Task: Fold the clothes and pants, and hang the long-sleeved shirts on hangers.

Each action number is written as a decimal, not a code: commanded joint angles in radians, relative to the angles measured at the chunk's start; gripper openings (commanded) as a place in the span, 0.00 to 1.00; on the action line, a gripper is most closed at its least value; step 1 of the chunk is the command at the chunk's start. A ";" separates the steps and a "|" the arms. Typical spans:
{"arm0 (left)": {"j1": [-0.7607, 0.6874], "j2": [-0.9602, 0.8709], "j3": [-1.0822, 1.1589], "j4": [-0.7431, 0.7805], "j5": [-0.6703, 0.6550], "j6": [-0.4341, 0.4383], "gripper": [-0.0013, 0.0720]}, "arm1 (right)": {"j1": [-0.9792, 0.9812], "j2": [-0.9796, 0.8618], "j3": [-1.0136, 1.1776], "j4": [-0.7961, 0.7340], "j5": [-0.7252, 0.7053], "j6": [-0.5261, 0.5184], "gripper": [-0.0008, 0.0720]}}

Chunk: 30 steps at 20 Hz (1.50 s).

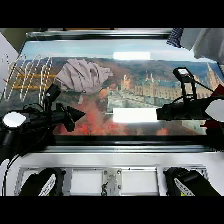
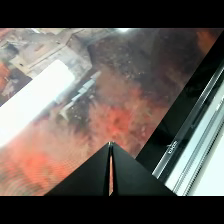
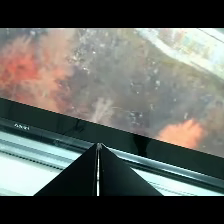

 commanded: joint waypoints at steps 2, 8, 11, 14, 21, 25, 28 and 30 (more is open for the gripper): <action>0.000 0.001 0.000 0.000 0.011 -0.002 0.05 | 0.001 0.000 0.000 0.000 0.000 0.000 0.05; 0.187 0.114 0.001 0.053 0.358 -0.339 0.05 | 0.001 0.000 0.000 0.000 0.000 0.000 0.05; 0.368 0.190 0.001 0.455 0.381 -0.623 0.06 | 0.001 0.000 0.000 0.000 0.000 0.000 0.05; 0.488 0.153 0.000 0.752 0.357 -0.960 1.00 | 0.001 0.000 0.000 0.000 0.001 0.000 0.05; 0.507 -0.112 0.123 1.099 0.178 -1.353 1.00 | 0.000 -0.004 0.000 0.000 0.000 0.000 0.05; 0.590 -0.270 0.136 1.042 0.111 -1.387 1.00 | 0.000 -0.006 0.000 0.000 0.000 0.000 0.05; 0.629 -0.377 0.136 0.945 0.104 -1.385 1.00 | 0.000 -0.006 0.000 0.000 0.000 0.000 0.05; 0.622 -0.442 0.136 0.940 0.105 -1.386 1.00 | 0.000 -0.006 0.000 0.000 0.000 0.000 0.05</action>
